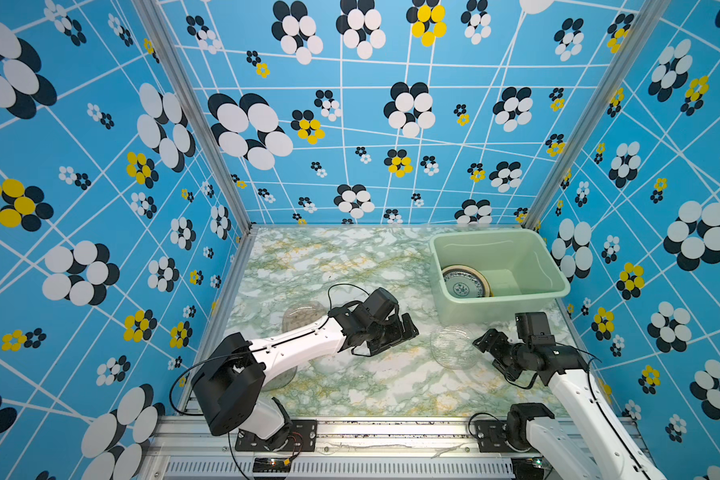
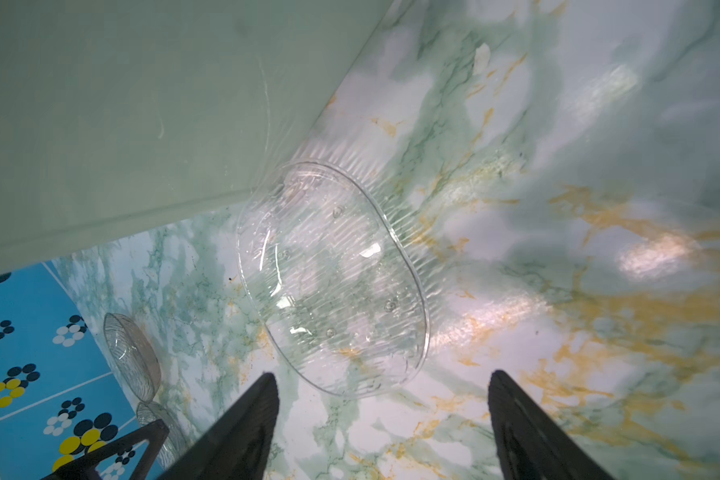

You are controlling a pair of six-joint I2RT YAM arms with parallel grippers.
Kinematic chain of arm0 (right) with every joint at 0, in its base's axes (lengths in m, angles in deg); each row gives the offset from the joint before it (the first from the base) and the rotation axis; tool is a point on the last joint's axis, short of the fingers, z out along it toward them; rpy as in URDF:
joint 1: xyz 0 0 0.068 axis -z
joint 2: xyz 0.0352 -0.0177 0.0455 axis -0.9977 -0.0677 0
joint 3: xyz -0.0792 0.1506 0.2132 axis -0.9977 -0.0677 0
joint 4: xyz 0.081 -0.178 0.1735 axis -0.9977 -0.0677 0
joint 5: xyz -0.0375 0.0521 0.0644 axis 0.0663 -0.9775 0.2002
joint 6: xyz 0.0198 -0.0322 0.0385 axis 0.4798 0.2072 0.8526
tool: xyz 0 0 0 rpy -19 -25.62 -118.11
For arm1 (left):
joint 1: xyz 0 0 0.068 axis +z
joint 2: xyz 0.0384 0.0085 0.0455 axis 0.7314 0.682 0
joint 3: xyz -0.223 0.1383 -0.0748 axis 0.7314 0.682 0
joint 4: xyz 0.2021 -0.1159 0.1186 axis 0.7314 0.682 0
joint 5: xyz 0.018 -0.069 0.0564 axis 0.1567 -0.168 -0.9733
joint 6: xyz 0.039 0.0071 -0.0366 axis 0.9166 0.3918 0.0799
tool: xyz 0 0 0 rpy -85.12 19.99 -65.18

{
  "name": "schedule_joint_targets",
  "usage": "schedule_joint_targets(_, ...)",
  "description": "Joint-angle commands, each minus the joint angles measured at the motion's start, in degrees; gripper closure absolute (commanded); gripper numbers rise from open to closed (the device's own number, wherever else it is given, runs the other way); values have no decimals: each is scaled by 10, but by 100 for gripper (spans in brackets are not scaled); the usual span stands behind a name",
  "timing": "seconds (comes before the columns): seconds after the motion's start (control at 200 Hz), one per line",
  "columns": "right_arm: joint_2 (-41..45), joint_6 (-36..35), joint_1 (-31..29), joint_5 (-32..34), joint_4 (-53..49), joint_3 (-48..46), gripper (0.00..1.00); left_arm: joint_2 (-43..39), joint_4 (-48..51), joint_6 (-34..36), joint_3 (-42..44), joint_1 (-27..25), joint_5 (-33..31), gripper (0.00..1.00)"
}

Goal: Place the plates into the plastic bin on the countertop
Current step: 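Pinch the clear glass plate rim with the right gripper while the left hovers nearby, then carry the clear glass plate into the green bin with the right gripper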

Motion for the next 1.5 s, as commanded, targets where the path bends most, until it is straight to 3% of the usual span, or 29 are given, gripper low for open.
schedule_joint_targets(0.0,-7,-22,16,-26,36,-17,20,26,-44,-20,-15,-4,23,1)
schedule_joint_targets(0.24,-55,-42,31,-61,84,-45,28,86,-80,-36,-41,-9,39,1)
schedule_joint_targets(0.665,-162,-63,32,-136,178,-69,53,162,-167,-96,-55,-26,44,1)
schedule_joint_targets(0.989,-235,-122,32,-150,164,-58,88,164,-170,-102,-57,-29,39,1)
schedule_joint_targets(1.159,-207,-124,32,-147,148,-56,99,148,-167,-103,-52,-28,32,1)
schedule_joint_targets(1.354,-142,-109,26,-149,85,-46,100,89,-93,-67,-66,-24,-10,1)
schedule_joint_targets(1.494,-68,-59,-21,-141,45,-49,100,21,-4,-24,-79,-14,-78,1)
